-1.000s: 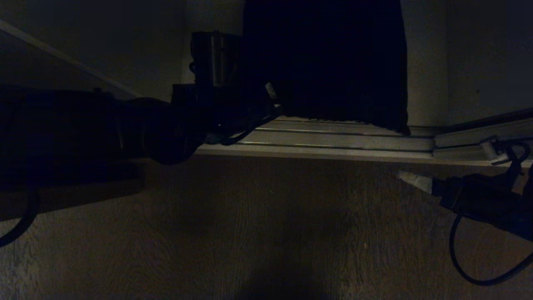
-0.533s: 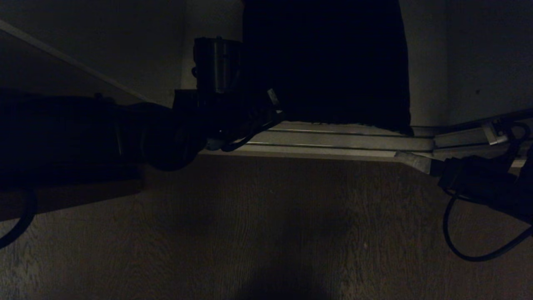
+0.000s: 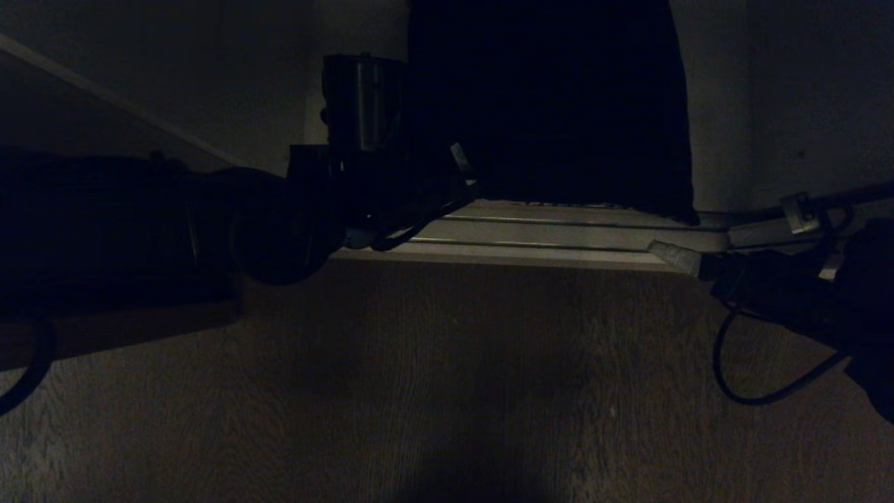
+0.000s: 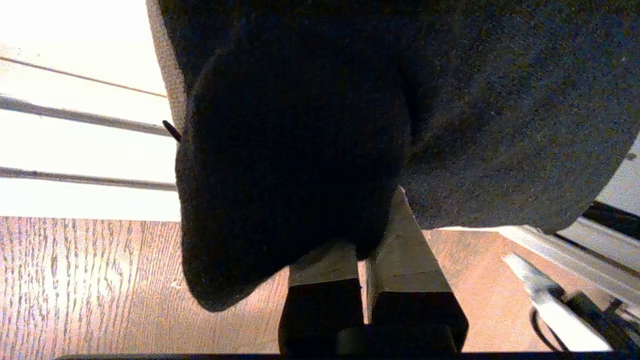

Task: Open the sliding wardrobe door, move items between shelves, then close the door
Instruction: Place the pillow on the higher shelf

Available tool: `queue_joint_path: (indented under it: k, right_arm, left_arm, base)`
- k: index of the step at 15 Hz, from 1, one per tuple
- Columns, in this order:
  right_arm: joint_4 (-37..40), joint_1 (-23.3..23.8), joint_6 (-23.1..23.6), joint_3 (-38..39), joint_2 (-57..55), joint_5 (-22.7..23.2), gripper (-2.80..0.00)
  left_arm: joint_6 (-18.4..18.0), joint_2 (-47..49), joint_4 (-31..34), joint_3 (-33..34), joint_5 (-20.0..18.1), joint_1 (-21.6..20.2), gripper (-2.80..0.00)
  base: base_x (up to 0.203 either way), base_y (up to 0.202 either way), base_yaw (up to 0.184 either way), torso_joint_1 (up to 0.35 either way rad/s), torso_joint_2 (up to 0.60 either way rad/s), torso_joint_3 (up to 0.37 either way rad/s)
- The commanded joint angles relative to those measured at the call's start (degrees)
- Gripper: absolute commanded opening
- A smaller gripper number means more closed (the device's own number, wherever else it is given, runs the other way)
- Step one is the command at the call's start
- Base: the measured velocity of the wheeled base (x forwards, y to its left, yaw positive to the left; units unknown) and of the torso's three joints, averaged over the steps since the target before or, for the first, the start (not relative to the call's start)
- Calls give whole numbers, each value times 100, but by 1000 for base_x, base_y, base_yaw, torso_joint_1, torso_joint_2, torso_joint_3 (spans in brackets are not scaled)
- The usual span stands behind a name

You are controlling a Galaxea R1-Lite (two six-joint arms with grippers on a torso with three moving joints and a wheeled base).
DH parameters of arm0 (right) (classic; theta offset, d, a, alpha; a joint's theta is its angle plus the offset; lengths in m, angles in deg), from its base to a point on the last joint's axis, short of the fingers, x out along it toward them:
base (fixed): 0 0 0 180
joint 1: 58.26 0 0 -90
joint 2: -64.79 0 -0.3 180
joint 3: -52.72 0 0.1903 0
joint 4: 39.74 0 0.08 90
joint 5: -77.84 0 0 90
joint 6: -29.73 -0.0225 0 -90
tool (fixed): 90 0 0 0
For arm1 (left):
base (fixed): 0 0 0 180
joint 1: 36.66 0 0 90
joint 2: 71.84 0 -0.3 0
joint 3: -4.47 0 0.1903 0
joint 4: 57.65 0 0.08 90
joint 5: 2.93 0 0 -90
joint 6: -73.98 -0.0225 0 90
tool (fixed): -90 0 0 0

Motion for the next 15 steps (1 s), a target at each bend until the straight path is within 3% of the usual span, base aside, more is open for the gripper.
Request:
queue_joint_path:
  k: [1,15]
  right_arm:
    - [-51,26,-137,-309,-222,15,0]
    - [2,325,-703,-1613,-510,100,0]
  left_arm:
    - [22,-43,-5,109,6,0,-280]
    - [13,-140,12,284,-2,123,-280]
  base:
    - [0,0,0,0,0,0]
    - [0,0,0,0,0,0]
